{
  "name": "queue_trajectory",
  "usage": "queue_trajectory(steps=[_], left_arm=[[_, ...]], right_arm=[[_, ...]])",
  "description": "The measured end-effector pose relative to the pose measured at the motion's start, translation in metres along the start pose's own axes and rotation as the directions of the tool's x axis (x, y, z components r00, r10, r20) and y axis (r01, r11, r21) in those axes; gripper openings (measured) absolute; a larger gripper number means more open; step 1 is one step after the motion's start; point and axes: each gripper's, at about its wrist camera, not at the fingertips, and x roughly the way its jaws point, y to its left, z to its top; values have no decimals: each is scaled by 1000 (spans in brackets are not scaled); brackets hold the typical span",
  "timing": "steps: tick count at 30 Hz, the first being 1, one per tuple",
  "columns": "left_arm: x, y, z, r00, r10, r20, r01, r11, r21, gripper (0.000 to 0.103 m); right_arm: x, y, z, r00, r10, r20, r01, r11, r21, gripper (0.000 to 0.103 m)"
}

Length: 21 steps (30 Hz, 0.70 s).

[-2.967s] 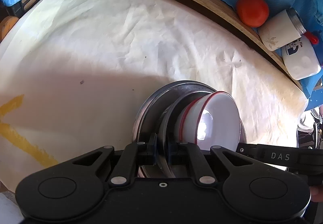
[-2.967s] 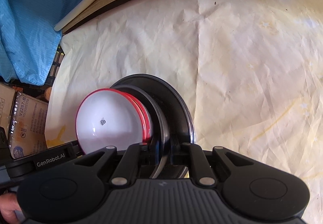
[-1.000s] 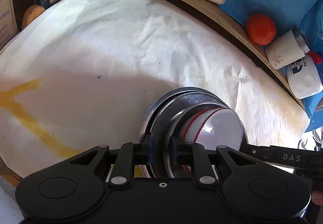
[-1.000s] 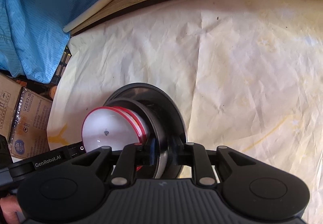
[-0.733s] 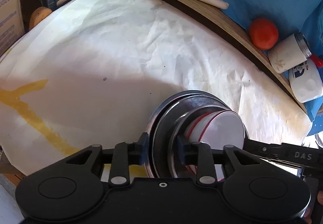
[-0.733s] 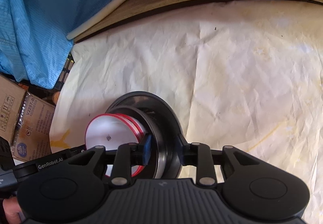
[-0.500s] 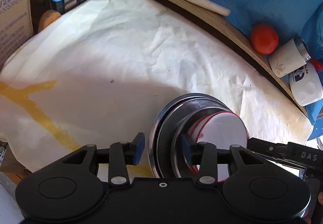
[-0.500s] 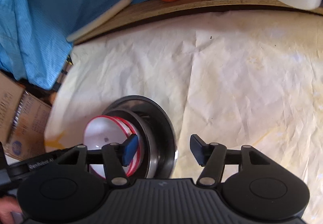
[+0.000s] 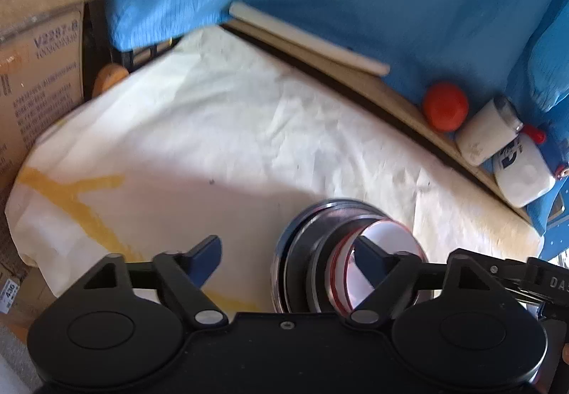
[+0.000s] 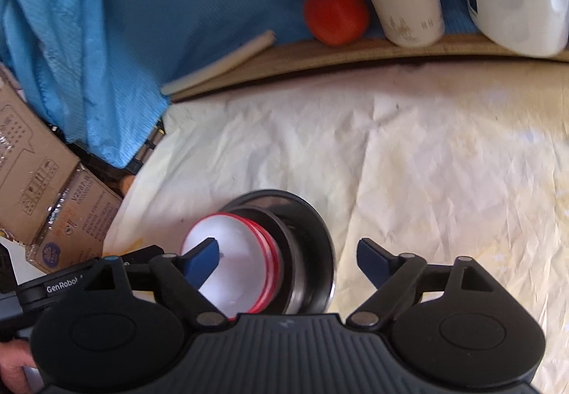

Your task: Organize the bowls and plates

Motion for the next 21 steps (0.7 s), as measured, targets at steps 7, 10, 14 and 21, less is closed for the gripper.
queue_trajectory(steps=[7,10,14,21], left_arm=[[-20,0,0,994,-11,108,5,999,52,99],[-28,2,-1,991,-22,134,12,997,82,100],[-37,9,-7,989,-46,144,31,994,108,101],[-60,25,-22,987,-58,148,35,988,151,102]], right_arm=[[-17,12,-8,994,20,103,-14,998,-59,103],[-26,15,-16,988,21,155,-11,998,-65,103],[-36,21,-29,978,0,209,14,998,-65,103],[-60,44,-67,946,-51,322,73,996,-57,103]])
